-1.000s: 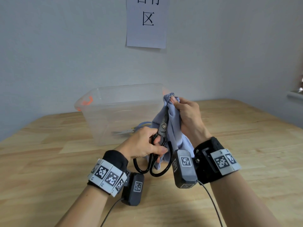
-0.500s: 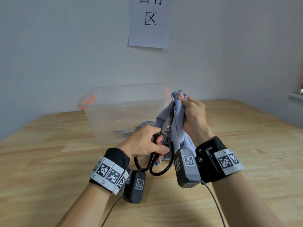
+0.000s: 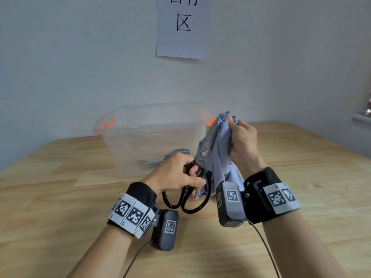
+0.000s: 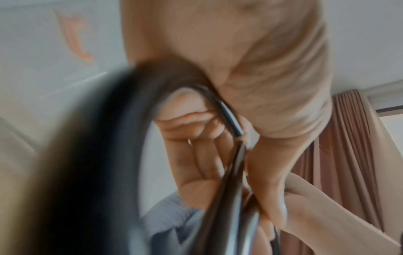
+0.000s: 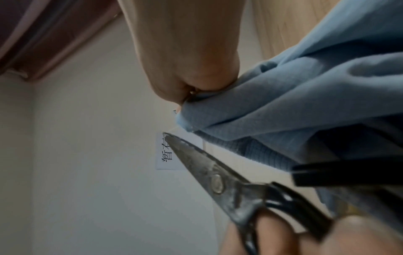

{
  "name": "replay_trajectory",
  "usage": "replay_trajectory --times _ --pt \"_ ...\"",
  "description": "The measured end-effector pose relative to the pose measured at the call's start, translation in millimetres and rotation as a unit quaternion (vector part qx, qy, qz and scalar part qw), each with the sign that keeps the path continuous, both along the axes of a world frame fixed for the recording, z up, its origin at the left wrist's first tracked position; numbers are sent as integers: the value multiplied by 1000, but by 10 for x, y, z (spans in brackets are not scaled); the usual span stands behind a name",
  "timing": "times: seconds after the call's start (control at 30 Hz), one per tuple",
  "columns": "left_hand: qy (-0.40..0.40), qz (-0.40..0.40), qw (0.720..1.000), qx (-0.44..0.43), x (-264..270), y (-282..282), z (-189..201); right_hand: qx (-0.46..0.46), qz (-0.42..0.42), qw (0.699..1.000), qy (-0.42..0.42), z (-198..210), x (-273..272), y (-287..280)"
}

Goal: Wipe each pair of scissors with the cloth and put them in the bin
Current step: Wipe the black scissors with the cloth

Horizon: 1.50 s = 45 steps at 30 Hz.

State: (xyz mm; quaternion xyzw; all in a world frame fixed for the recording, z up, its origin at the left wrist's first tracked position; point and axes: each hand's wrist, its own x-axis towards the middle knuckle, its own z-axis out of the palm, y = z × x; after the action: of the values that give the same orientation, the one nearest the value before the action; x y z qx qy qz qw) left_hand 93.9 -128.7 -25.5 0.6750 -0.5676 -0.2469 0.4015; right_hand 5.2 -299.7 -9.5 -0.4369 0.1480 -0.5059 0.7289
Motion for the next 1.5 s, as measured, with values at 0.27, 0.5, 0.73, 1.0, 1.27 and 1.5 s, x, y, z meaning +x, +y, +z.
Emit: replay_trajectory --times 0.27,0.5,0.73,1.0,1.27,1.5 --pt "58 51 993 -89 15 42 58 -55 102 992 51 -4 17 82" --pt "71 47 995 -59 28 37 31 -26 234 972 5 33 16 114" --pt "65 30 997 -36 35 18 9 -64 226 971 31 -9 10 76" --pt "13 3 1000 -5 31 11 -13 -117 147 978 89 -67 83 50" --pt "-11 -9 1000 6 -6 -5 -8 -53 116 992 6 -41 122 113" --pt "14 -21 1000 19 -24 -16 -52 -9 146 985 -93 30 84 132"
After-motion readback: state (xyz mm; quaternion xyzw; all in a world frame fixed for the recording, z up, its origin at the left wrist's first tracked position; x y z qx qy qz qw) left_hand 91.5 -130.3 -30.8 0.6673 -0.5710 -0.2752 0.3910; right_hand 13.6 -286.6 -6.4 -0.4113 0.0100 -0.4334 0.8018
